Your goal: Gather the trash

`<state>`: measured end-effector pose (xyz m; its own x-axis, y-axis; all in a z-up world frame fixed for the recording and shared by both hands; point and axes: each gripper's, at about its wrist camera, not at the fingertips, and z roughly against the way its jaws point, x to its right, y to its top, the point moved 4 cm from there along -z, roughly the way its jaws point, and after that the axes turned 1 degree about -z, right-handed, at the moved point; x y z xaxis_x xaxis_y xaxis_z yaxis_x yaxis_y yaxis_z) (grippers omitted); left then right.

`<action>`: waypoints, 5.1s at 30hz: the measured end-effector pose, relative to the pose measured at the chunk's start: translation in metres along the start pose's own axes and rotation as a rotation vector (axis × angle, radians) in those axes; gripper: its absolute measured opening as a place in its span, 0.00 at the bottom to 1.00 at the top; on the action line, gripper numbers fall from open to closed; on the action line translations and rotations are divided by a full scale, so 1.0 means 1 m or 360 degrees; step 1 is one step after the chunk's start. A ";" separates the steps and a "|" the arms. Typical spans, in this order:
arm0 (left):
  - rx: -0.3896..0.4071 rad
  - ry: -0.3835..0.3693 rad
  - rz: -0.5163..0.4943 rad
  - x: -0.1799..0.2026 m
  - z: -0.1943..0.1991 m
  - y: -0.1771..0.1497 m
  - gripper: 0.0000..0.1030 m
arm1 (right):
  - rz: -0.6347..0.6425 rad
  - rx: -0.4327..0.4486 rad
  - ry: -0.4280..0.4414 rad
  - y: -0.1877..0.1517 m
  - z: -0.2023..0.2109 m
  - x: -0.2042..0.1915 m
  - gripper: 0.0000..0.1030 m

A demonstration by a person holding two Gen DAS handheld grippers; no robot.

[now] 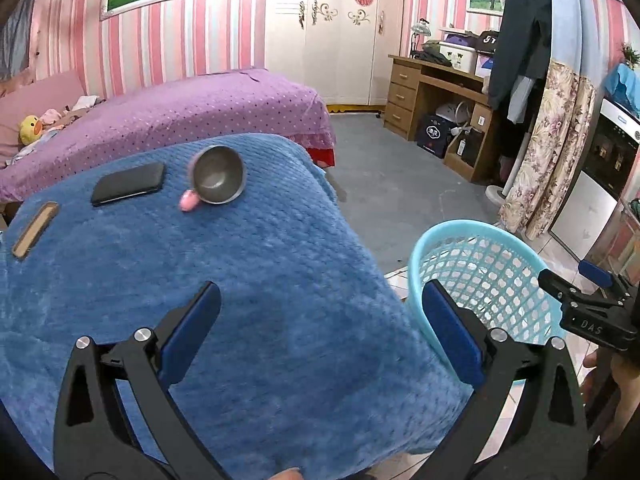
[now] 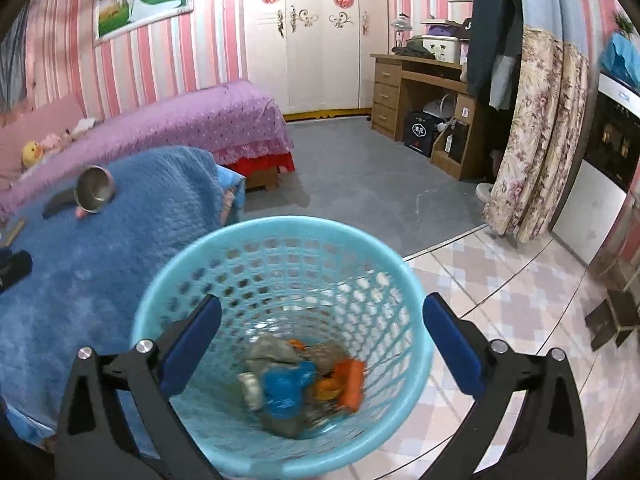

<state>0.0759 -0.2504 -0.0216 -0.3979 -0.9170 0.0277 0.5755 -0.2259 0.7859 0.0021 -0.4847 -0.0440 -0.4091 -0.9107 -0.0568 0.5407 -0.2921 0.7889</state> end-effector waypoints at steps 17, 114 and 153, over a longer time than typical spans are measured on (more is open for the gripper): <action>0.0115 0.0146 0.0024 -0.092 0.073 -0.040 0.95 | 0.0129 0.0256 0.0163 -0.012 0.094 -0.133 0.96; 0.0244 0.0224 0.0016 -0.115 0.079 -0.068 0.95 | 0.0227 0.0397 0.0196 -0.055 0.094 -0.165 0.96; 0.0248 0.0235 0.0010 -0.118 0.077 -0.068 0.95 | 0.0229 0.0399 0.0194 -0.056 0.093 -0.166 0.96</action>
<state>0.0282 -0.1018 -0.0304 -0.2790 -0.9591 -0.0487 0.4558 -0.1769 0.8723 -0.0288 -0.2897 -0.0221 -0.2419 -0.9703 0.0054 0.3824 -0.0902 0.9196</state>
